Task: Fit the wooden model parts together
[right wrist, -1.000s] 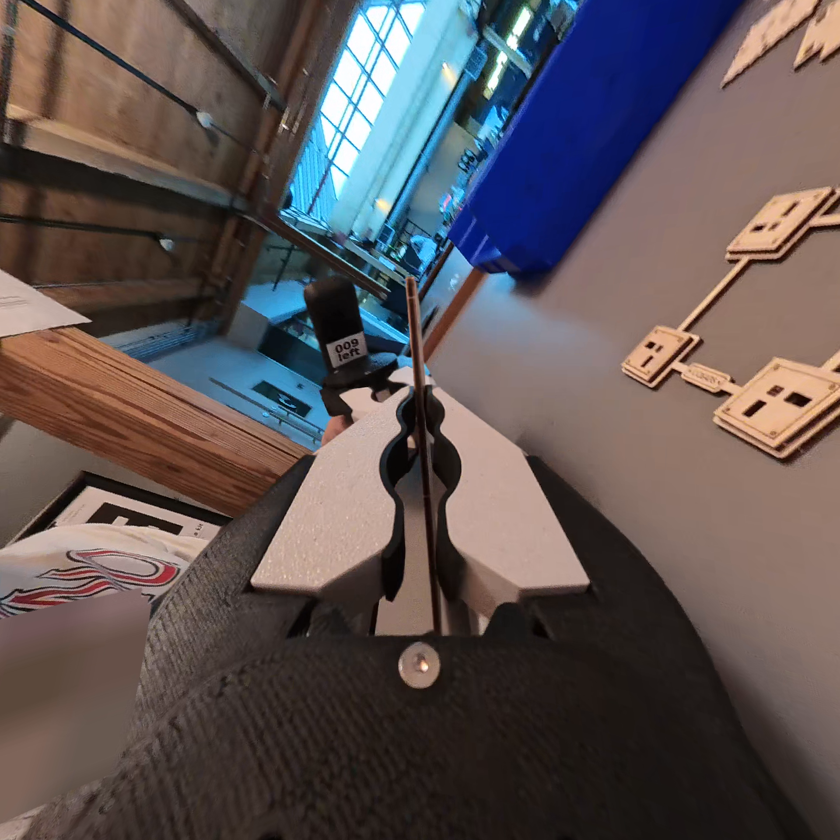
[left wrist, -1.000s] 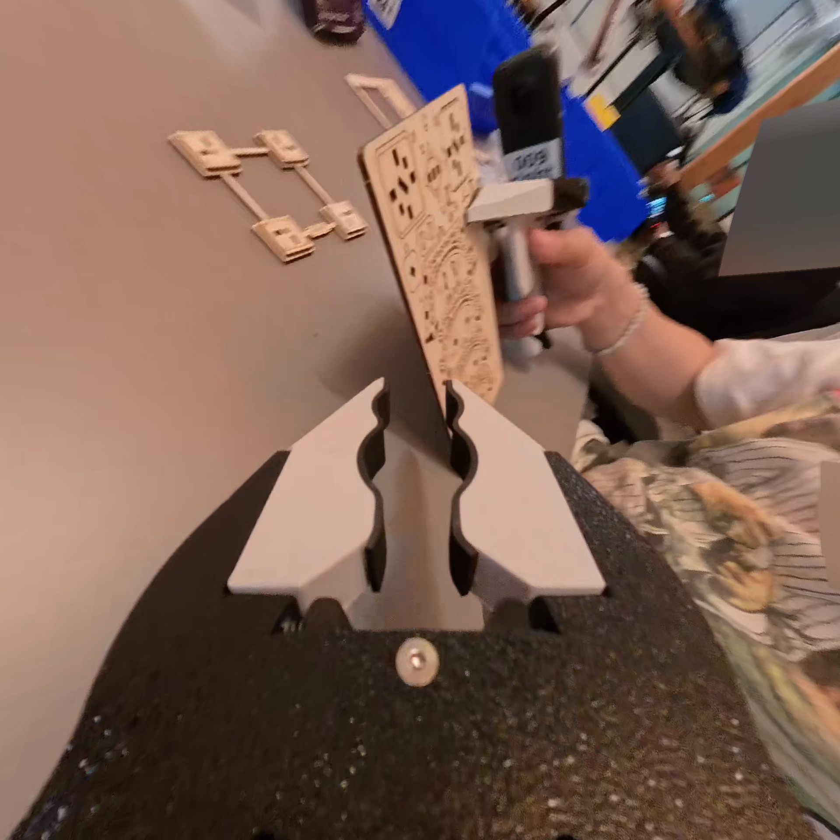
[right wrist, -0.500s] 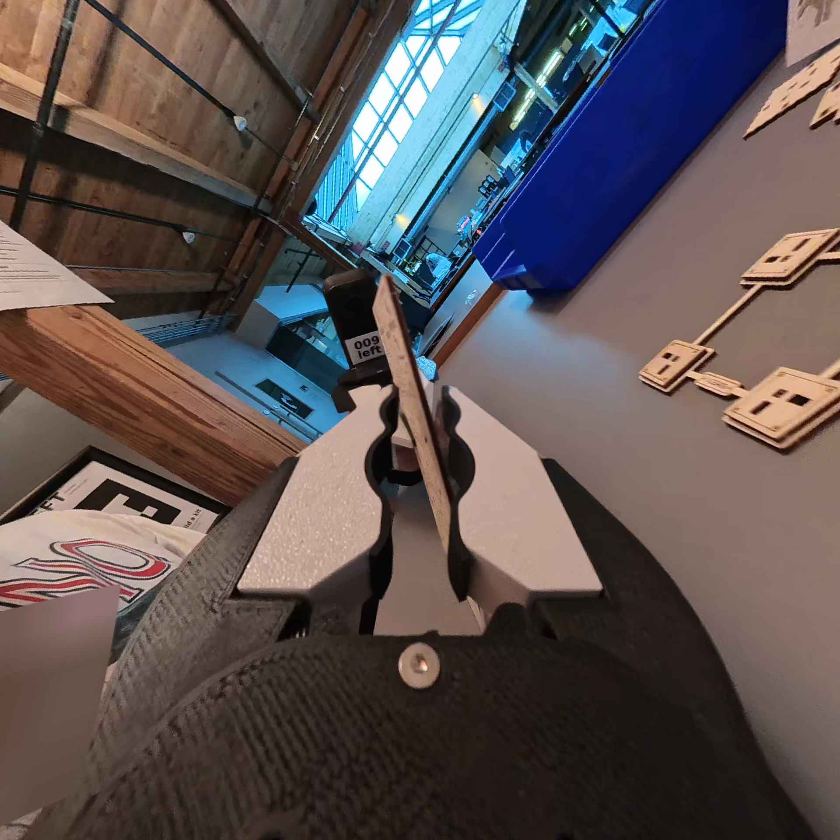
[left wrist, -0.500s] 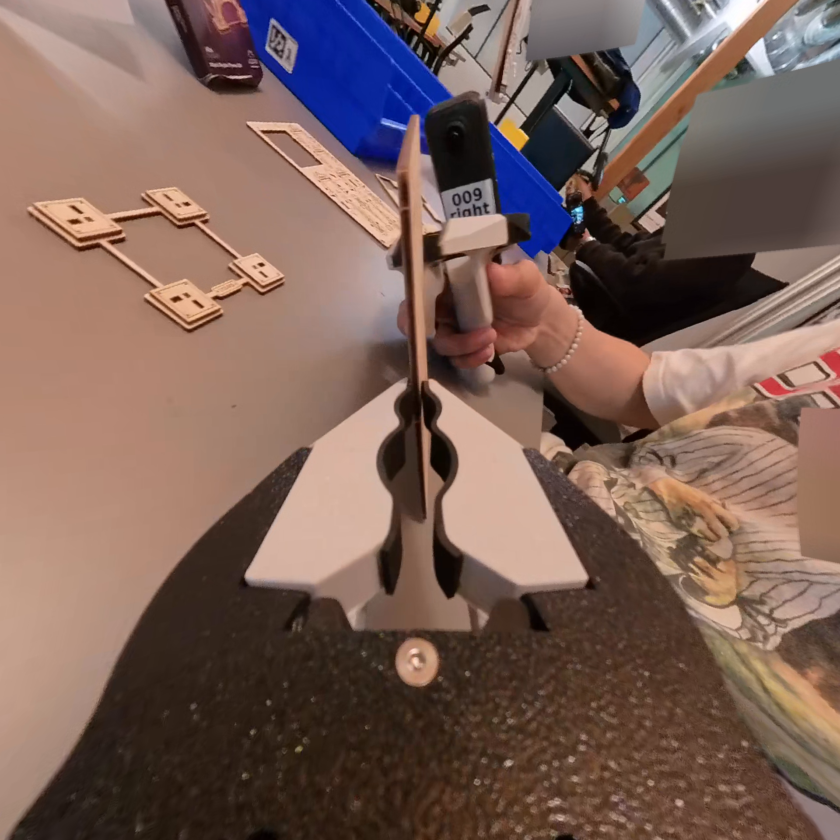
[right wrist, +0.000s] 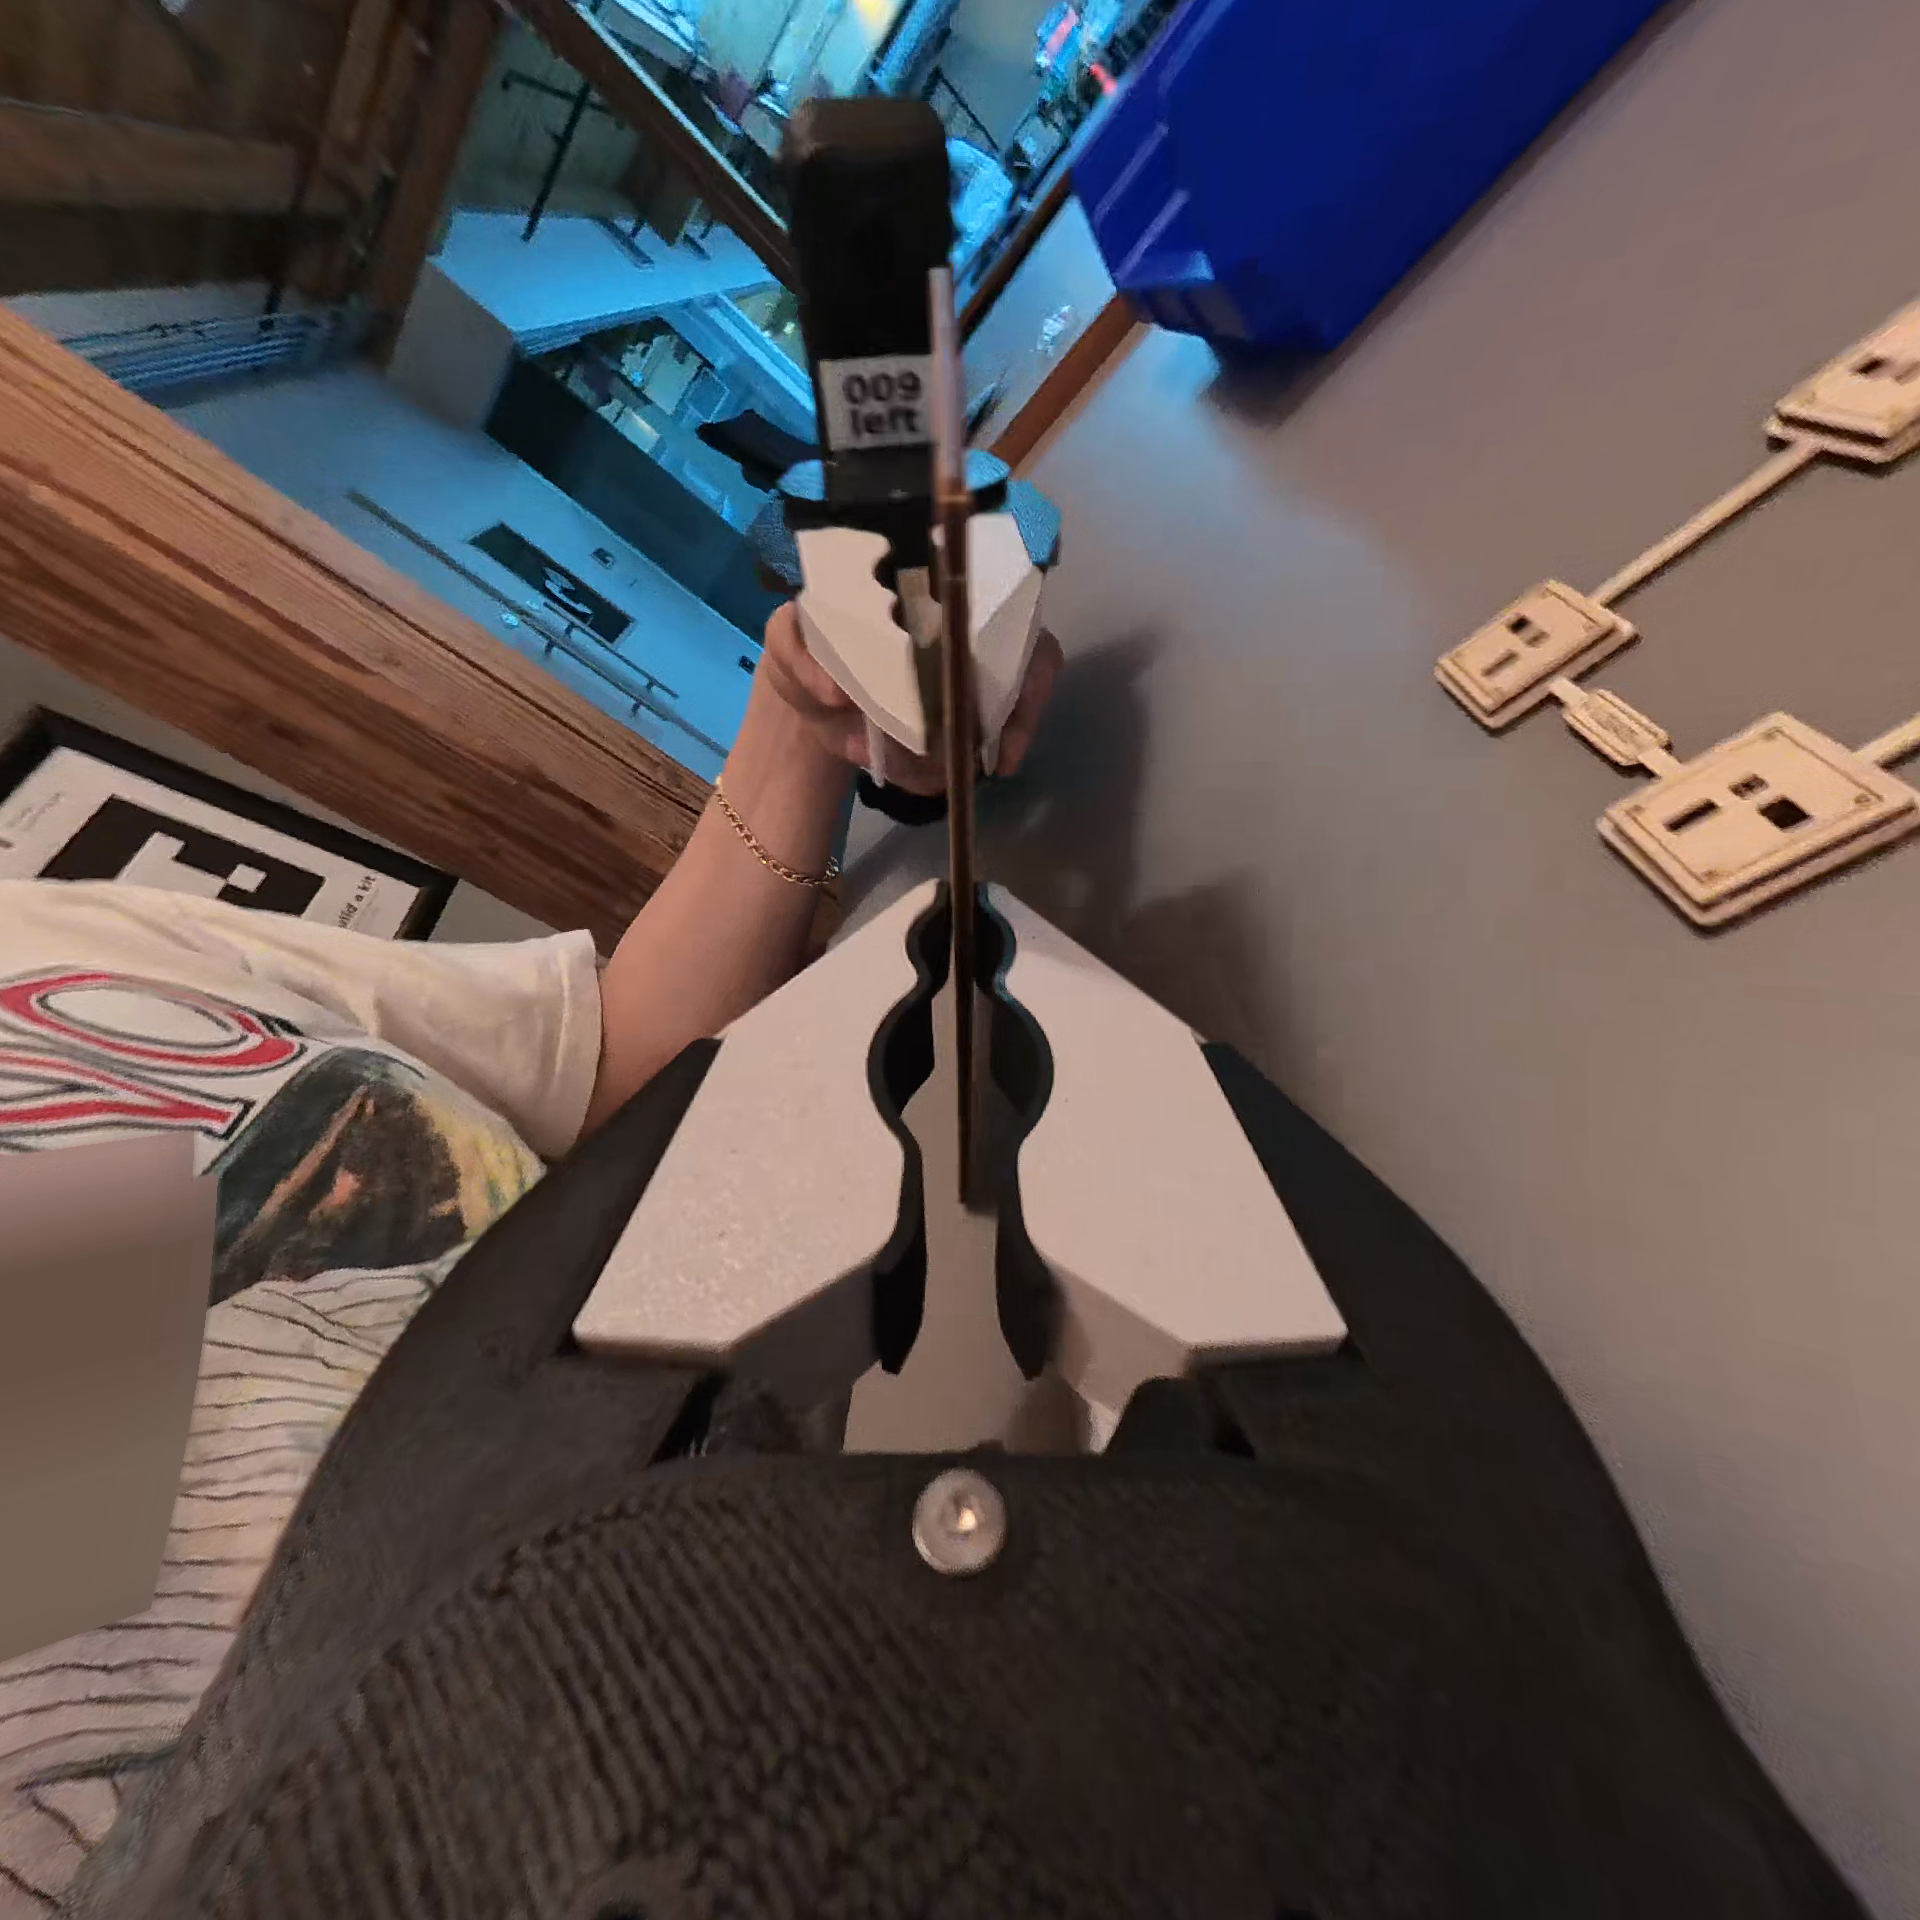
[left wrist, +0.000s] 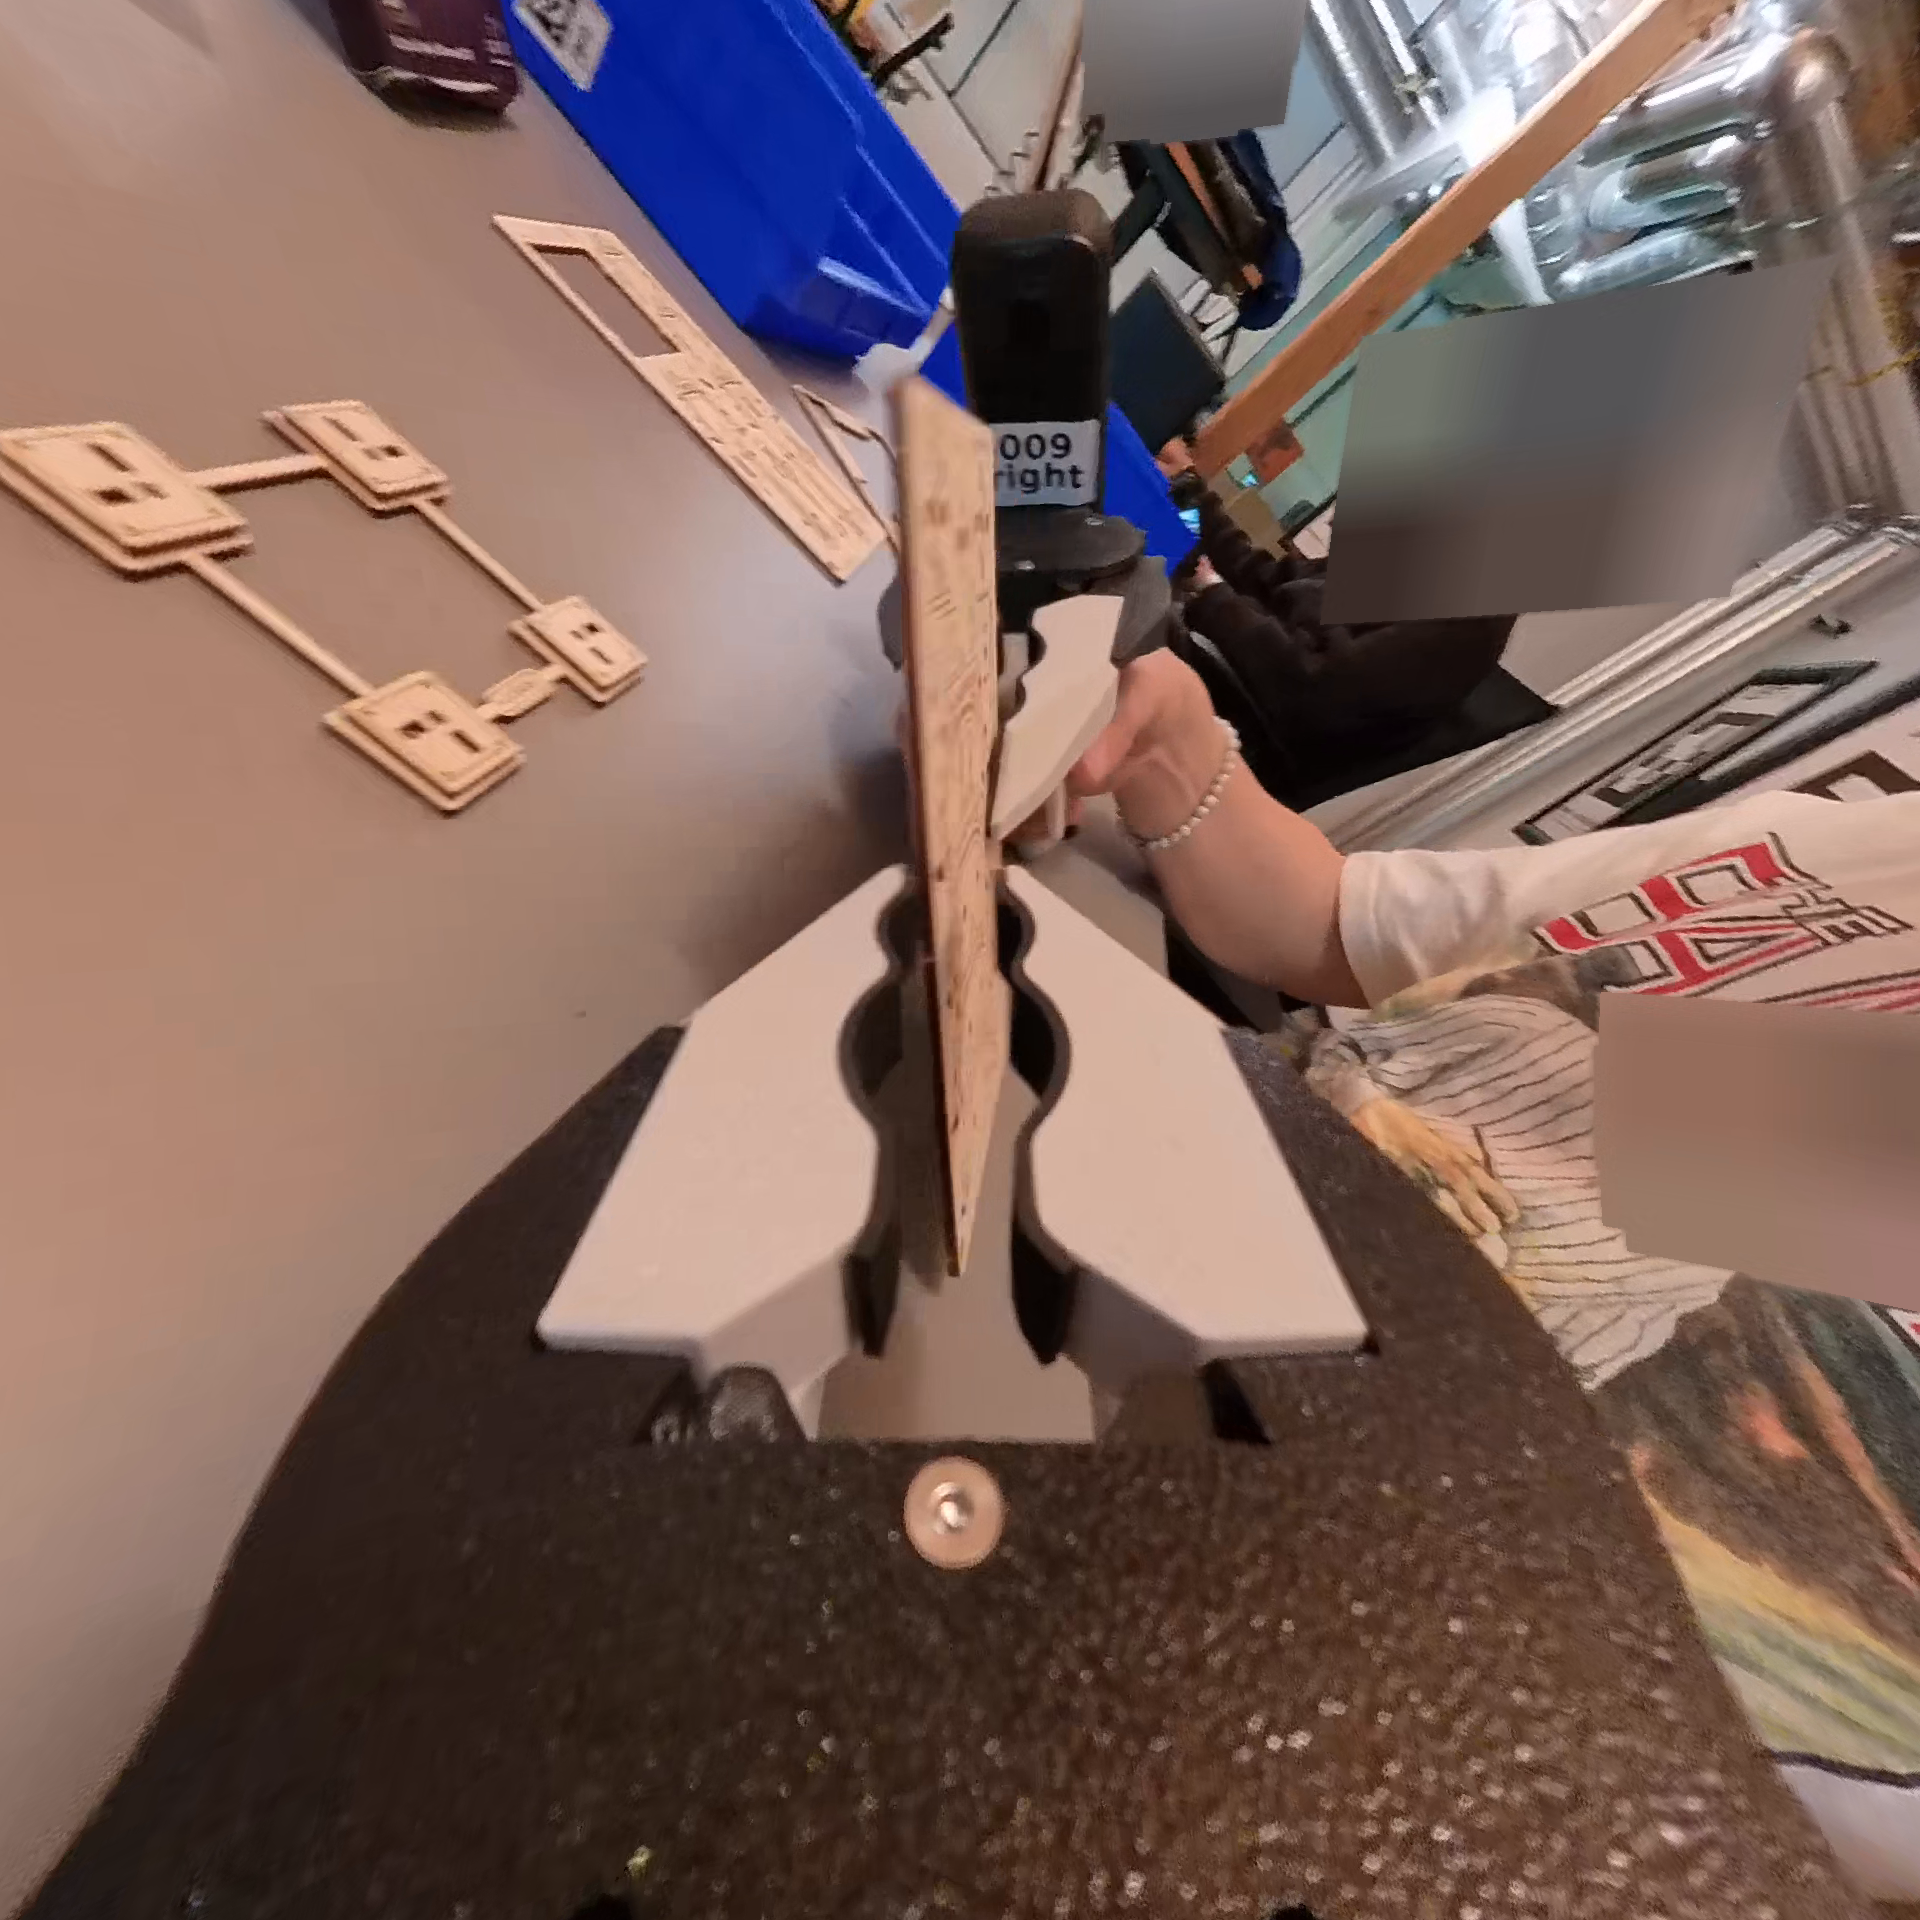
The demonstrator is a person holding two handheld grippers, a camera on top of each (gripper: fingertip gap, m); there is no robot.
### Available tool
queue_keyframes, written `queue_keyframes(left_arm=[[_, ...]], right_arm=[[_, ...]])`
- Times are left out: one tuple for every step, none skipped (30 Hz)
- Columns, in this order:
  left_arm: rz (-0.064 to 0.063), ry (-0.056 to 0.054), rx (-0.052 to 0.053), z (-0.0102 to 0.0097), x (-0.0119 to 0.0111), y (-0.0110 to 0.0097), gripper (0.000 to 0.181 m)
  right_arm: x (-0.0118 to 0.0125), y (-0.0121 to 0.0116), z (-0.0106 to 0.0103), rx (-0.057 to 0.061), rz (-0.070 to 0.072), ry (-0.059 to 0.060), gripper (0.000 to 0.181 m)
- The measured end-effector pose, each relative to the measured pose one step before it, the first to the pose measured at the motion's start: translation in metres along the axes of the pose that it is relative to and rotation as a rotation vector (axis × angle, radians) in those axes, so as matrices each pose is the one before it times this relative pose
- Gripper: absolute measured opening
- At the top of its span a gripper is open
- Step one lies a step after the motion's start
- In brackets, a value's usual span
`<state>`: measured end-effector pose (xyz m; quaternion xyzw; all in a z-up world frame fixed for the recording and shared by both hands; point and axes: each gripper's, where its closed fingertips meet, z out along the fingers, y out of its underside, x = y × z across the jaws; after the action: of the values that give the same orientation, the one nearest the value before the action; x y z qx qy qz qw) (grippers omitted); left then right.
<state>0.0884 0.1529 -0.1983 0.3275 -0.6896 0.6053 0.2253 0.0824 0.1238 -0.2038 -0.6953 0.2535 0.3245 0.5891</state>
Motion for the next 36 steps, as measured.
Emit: queue_keyframes(left_arm=[[0.0008,-0.0285,0.0007,-0.00239,-0.00651,-0.00163,0.02],[0.0029,-0.0273,-0.0007,-0.00282,-0.006,-0.00105,0.022],[0.0083,-0.0205,-0.0046,-0.00278,-0.00473,-0.00039,0.021],[0.018,-0.0068,-0.0062,-0.00239,-0.00219,-0.00038,0.018],[0.0193,-0.0059,-0.002,-0.00174,-0.00159,-0.00092,0.016],[0.0177,-0.014,-0.0022,-0.00107,-0.00251,-0.00075,0.014],[0.0219,-0.0121,-0.0021,-0.00021,-0.00187,-0.00045,0.01],[0.0244,-0.0048,-0.0058,0.00042,-0.00049,0.00113,0.008],[0.0249,-0.0049,-0.0124,0.00067,-0.00025,0.00277,0.008],[0.0229,-0.012,-0.0099,0.00059,-0.00091,0.00242,0.009],[0.0159,-0.0113,0.0015,0.00017,-0.00026,0.00047,0.011],[0.0152,-0.0021,0.007,-0.00056,0.00163,-0.00083,0.011],[0.0209,-0.0077,0.0048,-0.00114,0.00134,-0.00072,0.011],[0.0253,-0.0276,-0.0048,-0.00181,-0.00126,0.00015,0.011],[0.0275,-0.0392,-0.0138,-0.00234,-0.00275,0.00124,0.011],[0.0307,-0.0412,-0.02,-0.00273,-0.00311,0.0021,0.01],[0.034,-0.0423,-0.022,-0.00286,-0.00345,0.00255,0.008],[0.0358,-0.0386,-0.0206,-0.0027,-0.00287,0.00233,0.004],[0.0342,-0.0289,-0.0124,-0.00234,-0.0014,0.0009,0.0],[0.0302,-0.0124,-0.0025,-0.00178,0.001,-0.00059,0.0],[0.0236,0.0053,0.0024,-0.00098,0.00335,-0.00156,0.0],[0.0161,0.0199,0.0038,-0.00004,0.00503,-0.0018,0.0],[0.008,0.0239,0.0007,0.00091,0.00521,-0.00132,0.0],[0.0041,0.0213,-0.0036,0.00163,0.00434,-0.00039,0.0],[0.0044,0.0162,-0.0082,0.00217,0.00323,0.00077,0.0],[0.0053,0.0103,-0.0141,0.00237,0.00216,0.00202,0.0],[0.0055,0.0035,-0.0189,0.00241,0.00128,0.00282,0.0],[0.0077,-0.0008,-0.0205,0.00209,0.00094,0.0026,0.0],[0.0103,-0.0034,-0.0166,0.00161,0.00093,0.00161,0.0],[0.0108,-0.0045,-0.0113,0.00129,0.00091,0.00054,0.0],[0.0106,-0.004,-0.0074,0.00072,0.001,-0.00027,0.0],[0.0105,-0.0032,-0.0036,0.0003,0.00105,-0.00078,0.0],[0.0092,-0.0043,-0.0014,-0.00011,0.00078,-0.00093,0.0],[0.0066,-0.004,-0.0018,-0.00036,0.00056,-0.00072,0.0],[0.0045,-0.0021,-0.0021,-0.00046,0.00056,-0.00048,0.0],[0.0041,-0.0019,-0.0012,-0.00094,0.00057,-0.00052,0.0]], right_arm=[[0.00595,0.00106,0.00099,-0.0091,0.0275,0.0242,0.001],[0.00349,0.00151,0.00139,-0.0146,0.0135,0.0146,0.001],[0.00115,0.00266,0.00162,-0.026,0.0,0.0028,0.001],[0.00065,0.00136,0.00157,-0.0206,-0.0021,-0.0016,0.002],[0.00189,-0.00071,0.00092,-0.0064,0.0019,0.0038,0.002],[0.00122,-0.00112,0.00056,-0.0049,0.0024,-0.0025,0.002],[-0.00016,-0.00138,0.00003,-0.0022,-0.0032,-0.0091,0.002],[-0.00045,-0.00122,-0.00036,0.0006,-0.0033,-0.0092,0.001],[-0.00034,-0.00072,-0.00069,0.0022,0.0005,-0.0058,0.001],[-0.00012,-0.00046,-0.0008,0.0024,-0.0005,-0.0023,0.001],[-0.00064,0.00008,-0.00052,-0.0012,-0.0035,-0.0047,0.001],[-0.00066,-0.00015,-0.00034,0.001,-0.0024,-0.0038,0.001],[-0.00059,-0.00039,-0.00032,0.0028,-0.0008,-0.0035,0.001],[-0.00074,-0.00037,-0.00063,0.0038,0.0001,-0.0055,0.001],[0.00121,-0.00085,-0.00103,0.0062,0.0028,0.0055,0.001],[0.0022,-0.00078,-0.00123,0.0041,0.0028,0.0121,0.001],[0.00181,-0.0007,-0.00123,0.0028,0.0028,0.0087,0.001],[0.00175,-0.00059,-0.00105,0.0032,0.0035,0.008,0.001],[0.00269,-0.00019,-0.00078,-0.0001,0.0049,0.0148,0.002],[0.00276,0.00042,-0.00059,-0.0038,0.0057,0.0151,0.002],[0.00247,0.00046,-0.00045,-0.0038,0.0063,0.0128,0.003],[0.0025,0.00002,-0.00022,-0.0007,0.0071,0.0133,0.004],[0.00212,-0.00001,-0.00002,-0.0006,0.0056,0.012,0.004],[0.00125,0.00034,0.00018,-0.0025,0.0033,0.0067,0.005],[0.00006,0.00011,-0.00001,-0.0007,0.0019,-0.0012,0.005],[-0.00047,0.0001,-0.00017,-0.0002,0.002,-0.005,0.004],[-0.00069,0.00019,-0.00022,-0.0008,0.0009,-0.0062,0.004],[-0.00117,-0.00012,-0.00037,0.0016,0.0,-0.0097,0.004],[-0.0017,-0.0001,-0.0003,0.0014,-0.0008,-0.0127,0.003],[-0.00185,-0.00005,-0.00044,0.002,-0.0014,-0.0137,0.003],[-0.00218,-0.00011,-0.00055,0.0022,-0.0017,-0.0157,0.002],[-0.00197,-0.00002,-0.00042,0.0012,-0.0017,-0.014,0.001],[-0.00122,0.00005,-0.00012,-0.0002,-0.0005,-0.0089,0.001],[-0.00011,0.00053,0.00029,-0.0034,0.0017,-0.0017,0.001],[0.00076,0.00043,0.0004,-0.0031,0.0029,0.0032,0.001],[0.00081,0.00007,0.00032,-0.0011,0.0024,0.0044,0.002]])
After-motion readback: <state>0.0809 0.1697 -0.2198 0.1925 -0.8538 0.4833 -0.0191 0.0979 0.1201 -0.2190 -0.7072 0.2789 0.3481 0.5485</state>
